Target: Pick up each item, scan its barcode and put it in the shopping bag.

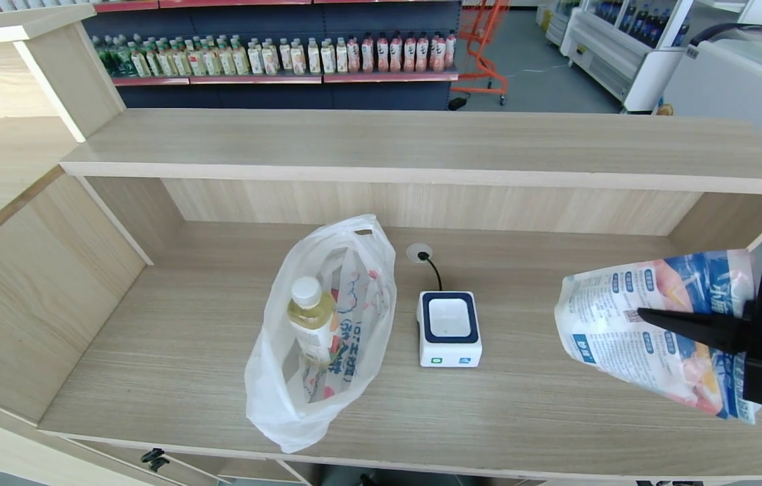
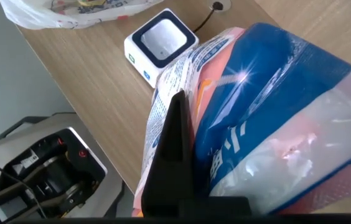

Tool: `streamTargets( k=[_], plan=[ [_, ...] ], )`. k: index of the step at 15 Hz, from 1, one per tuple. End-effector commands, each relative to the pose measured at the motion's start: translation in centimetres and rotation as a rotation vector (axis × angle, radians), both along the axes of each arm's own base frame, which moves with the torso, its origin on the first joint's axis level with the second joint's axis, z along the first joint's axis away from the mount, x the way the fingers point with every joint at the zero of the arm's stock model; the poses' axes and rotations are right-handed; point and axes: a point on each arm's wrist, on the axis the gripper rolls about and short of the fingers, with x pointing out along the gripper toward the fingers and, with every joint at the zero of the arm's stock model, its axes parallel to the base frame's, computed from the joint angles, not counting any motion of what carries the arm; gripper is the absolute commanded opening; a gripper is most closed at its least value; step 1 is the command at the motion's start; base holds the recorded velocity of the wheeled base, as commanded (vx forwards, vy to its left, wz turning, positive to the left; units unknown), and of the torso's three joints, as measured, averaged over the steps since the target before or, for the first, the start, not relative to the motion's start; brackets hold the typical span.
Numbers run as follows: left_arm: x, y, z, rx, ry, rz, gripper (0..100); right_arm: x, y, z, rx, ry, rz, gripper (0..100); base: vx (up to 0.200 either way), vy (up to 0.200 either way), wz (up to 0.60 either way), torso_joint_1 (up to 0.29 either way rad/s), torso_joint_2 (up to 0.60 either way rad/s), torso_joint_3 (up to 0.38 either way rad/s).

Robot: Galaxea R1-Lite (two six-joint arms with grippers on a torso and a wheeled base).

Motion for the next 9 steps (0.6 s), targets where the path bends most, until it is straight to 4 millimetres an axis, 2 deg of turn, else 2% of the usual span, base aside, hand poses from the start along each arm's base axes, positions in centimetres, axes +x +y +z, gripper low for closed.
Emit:
streamTargets(
  k=[1, 2, 9],
  plan=[
    [0.0, 0.0, 0.0, 0.0, 0.0, 0.001, 100, 0.7, 0.1, -0.1, -0.002, 0.013, 0.001, 0, 0.0, 0.2, 0.0, 0.002, 0.01, 0.012],
    [0.0, 0.0, 0.0, 0.0, 0.0, 0.001, 100, 1.0, 0.1, -0.1, -0.002, 0.009, 0.001, 0, 0.0, 0.2, 0.0, 0.002, 0.0, 0.002],
    [0.0, 0.0, 0.0, 0.0, 0.0, 0.001, 100, 6.0, 0.5, -2.3, -0.028, -0.021, 0.028, 0, 0.0, 0.0, 0.0, 0.0, 0.0, 0.0]
  ],
)
